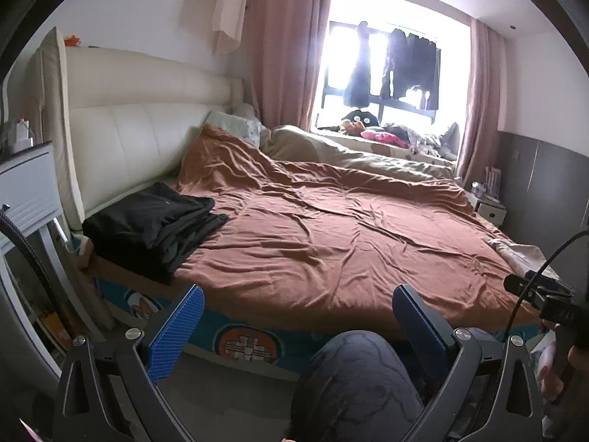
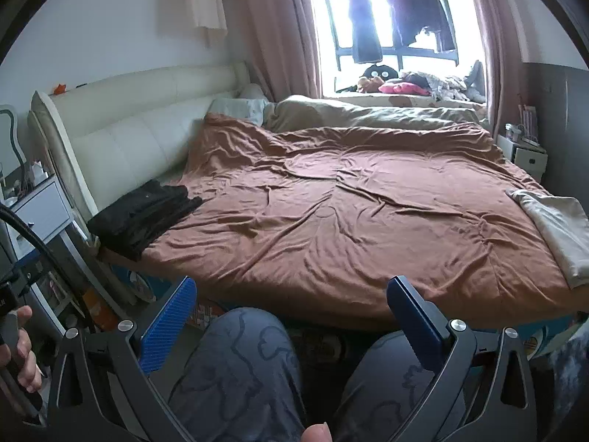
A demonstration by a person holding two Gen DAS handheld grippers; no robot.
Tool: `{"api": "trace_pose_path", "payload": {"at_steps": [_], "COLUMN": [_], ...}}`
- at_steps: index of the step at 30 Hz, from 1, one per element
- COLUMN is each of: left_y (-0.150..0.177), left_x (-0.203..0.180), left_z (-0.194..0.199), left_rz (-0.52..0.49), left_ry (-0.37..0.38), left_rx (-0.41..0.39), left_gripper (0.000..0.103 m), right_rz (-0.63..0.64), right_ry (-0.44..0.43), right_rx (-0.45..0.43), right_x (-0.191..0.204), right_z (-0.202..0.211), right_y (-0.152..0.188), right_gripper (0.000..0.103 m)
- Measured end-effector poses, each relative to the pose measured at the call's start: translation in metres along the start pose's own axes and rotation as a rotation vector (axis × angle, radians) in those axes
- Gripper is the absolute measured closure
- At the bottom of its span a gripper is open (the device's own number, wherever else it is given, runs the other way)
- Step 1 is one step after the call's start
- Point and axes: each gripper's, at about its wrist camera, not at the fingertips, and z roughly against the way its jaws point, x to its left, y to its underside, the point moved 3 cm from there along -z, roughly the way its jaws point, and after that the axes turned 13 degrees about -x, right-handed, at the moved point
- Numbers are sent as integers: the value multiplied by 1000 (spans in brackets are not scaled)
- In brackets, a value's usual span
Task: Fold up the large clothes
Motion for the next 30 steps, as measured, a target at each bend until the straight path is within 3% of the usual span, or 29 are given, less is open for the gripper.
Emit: {"api": "trace_pose_path", "payload": {"at_steps": [30], "left_y": [-9], "left_x": [-5], "left_z": [32], "left_rz": [-23], "left_ry": [-38], "left_rx": [-58], "left_gripper": [0], "right_rz": [5], "right_ry": [-8], "right_rx": [-17], "right_x": [14], "right_z": [12], "right_y": [14], "right_gripper": [0]}}
